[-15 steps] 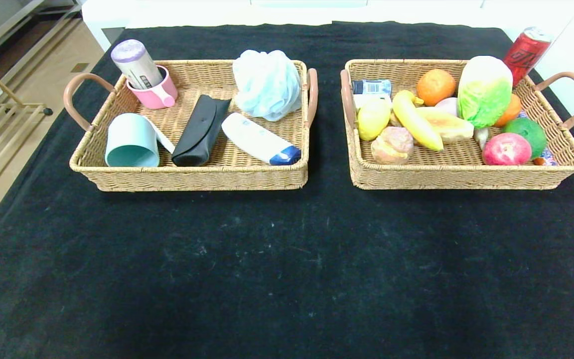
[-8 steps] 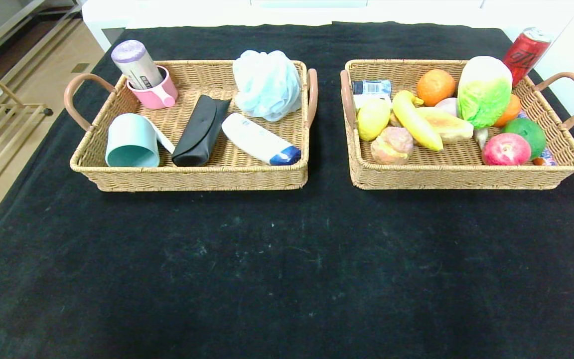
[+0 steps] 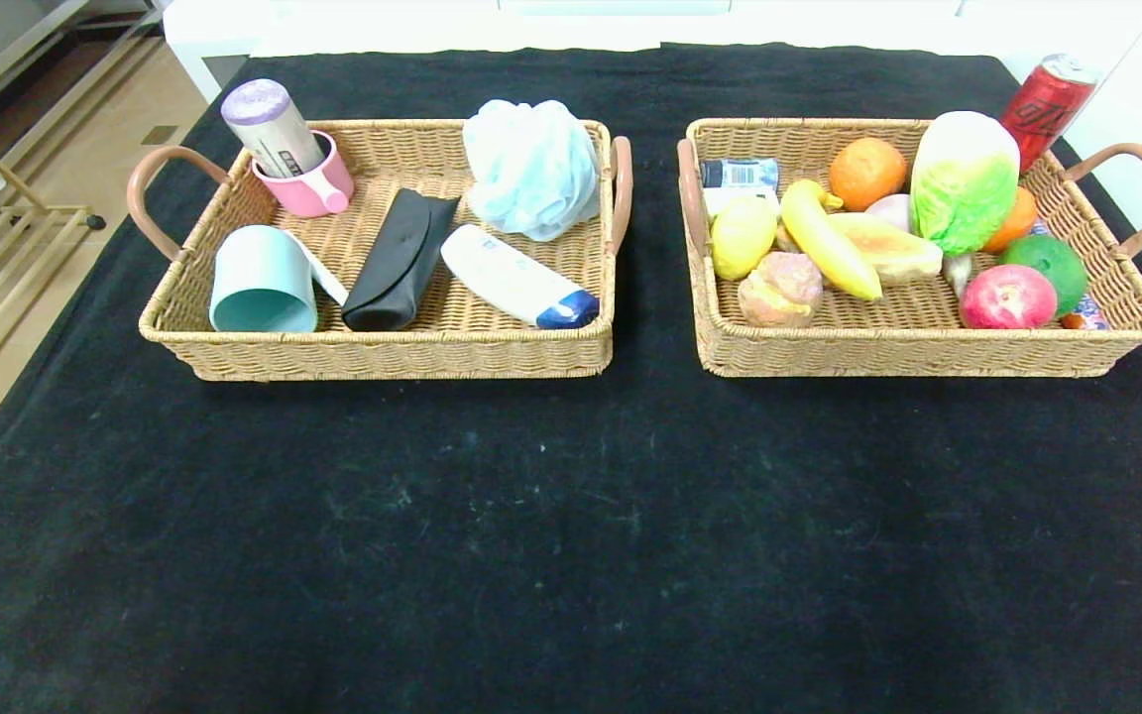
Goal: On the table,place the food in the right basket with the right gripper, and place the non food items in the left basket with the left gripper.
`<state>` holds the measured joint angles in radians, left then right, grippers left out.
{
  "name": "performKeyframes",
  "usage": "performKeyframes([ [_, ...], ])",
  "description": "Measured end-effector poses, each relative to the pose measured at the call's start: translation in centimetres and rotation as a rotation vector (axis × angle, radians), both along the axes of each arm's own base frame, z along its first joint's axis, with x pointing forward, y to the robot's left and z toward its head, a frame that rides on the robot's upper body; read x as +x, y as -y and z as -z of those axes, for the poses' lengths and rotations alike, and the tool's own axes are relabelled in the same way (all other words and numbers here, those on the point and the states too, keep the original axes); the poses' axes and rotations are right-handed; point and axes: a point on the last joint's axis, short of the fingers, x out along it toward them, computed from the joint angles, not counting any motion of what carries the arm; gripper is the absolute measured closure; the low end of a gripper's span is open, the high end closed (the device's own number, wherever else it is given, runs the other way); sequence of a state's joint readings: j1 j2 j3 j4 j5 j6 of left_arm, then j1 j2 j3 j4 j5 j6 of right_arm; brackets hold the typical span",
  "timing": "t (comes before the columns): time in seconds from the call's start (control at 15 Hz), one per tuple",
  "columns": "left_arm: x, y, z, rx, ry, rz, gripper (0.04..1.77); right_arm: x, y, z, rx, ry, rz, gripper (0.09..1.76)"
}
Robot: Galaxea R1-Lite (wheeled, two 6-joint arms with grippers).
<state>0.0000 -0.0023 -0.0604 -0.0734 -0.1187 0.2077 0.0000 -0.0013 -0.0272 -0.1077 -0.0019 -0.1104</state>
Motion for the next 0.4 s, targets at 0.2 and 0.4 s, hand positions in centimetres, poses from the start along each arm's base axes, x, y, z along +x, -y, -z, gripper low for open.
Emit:
performKeyframes([
  [0.2,0.4,0.0,1.1,-0.004,-0.036,-0.016,0.09,0.3,0.0,1.5,0.058,-0.112,-0.007,0.15],
  [0.4,0.5,-0.1,1.9,-0.005,-0.095,-0.056,0.09,0.3,0.0,1.9,0.099,-0.146,-0.009,0.15],
])
